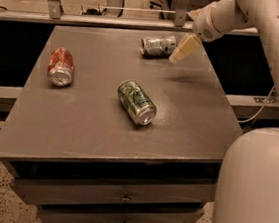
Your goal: Pick 7up can
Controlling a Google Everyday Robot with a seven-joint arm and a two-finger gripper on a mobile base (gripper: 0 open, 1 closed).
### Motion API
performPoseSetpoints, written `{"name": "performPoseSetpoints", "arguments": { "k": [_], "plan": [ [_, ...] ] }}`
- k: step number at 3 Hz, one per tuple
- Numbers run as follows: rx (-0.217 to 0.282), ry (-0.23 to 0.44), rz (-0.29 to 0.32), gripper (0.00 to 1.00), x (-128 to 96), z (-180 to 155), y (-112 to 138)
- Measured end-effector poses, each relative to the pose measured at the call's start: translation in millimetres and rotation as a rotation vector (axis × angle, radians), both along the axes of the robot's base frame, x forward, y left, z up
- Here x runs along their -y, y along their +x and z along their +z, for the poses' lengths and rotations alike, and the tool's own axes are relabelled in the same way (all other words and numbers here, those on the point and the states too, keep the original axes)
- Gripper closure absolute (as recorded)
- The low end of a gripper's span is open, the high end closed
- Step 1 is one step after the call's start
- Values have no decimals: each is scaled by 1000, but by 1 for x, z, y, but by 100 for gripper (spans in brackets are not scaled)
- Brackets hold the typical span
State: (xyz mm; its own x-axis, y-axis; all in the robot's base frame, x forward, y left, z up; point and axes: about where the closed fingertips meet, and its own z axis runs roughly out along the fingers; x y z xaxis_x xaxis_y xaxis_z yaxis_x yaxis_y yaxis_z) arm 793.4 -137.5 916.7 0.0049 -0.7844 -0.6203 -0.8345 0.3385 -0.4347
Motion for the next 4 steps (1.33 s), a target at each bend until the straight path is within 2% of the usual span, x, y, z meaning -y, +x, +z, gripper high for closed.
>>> {"name": "performPoseSetpoints", "arguments": {
  "k": [1,2,4],
  "plan": [
    [-45,64,-42,0,-15,-21,21],
    [-90,92,-71,0,-26,-36,34],
    [-130,117,-76,0,-52,-45,51]
  ]
}}
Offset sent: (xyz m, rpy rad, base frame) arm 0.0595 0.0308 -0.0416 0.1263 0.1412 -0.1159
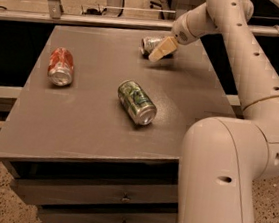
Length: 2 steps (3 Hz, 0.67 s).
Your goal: Pick 7up can
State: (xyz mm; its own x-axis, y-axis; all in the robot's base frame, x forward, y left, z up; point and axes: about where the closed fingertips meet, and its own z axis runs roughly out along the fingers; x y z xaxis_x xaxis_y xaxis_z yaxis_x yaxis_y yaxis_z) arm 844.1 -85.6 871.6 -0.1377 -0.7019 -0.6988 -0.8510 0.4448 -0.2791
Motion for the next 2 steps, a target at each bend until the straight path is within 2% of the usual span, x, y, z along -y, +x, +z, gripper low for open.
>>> {"name": "performPoseSetpoints", "arguments": {
  "k": [1,2],
  "plan": [
    [-32,-15,-5,0,-7,-8,3],
    [-74,-55,8,17,-14,-19,0]
  ]
}}
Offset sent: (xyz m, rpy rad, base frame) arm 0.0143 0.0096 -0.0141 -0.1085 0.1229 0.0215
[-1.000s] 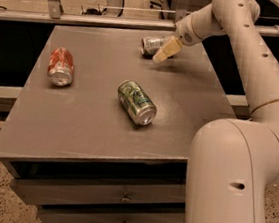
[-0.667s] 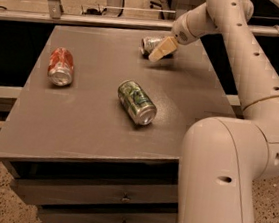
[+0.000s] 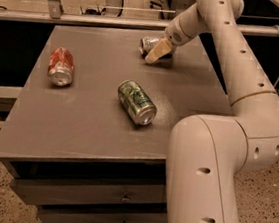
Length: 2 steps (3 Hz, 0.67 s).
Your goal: Pick 7up can
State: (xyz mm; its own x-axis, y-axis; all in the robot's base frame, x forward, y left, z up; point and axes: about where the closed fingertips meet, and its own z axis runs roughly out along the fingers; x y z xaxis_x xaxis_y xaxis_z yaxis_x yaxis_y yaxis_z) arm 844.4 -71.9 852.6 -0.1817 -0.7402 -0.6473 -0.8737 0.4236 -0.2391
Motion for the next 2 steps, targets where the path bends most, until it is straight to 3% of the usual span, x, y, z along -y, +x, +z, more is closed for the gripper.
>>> {"name": "performPoseSetpoints", "arguments": {
  "k": [2],
  "plan": [
    [-29,-18,-3,65,0,-3,-3]
  ]
}}
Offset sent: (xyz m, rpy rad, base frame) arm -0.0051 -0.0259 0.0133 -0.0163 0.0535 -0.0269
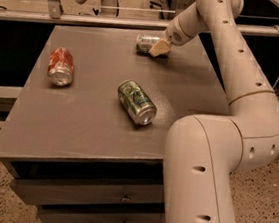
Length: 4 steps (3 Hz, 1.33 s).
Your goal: Pick 7up can
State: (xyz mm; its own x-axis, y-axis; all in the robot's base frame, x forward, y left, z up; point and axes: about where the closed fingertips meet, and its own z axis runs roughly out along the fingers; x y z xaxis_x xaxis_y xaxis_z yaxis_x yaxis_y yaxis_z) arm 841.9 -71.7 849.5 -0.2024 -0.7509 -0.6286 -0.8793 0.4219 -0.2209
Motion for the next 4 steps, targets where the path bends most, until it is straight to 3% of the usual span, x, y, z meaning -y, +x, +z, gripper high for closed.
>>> {"name": "performPoseSetpoints", "arguments": {
  "k": [1,2,3,4],
  "plan": [
    [0,0,0,88,0,1,0],
    [0,0,0,100,0,2,0],
    [21,22,60,100,8,37,-27],
    [81,80,172,100,27,104,-88]
  ]
}}
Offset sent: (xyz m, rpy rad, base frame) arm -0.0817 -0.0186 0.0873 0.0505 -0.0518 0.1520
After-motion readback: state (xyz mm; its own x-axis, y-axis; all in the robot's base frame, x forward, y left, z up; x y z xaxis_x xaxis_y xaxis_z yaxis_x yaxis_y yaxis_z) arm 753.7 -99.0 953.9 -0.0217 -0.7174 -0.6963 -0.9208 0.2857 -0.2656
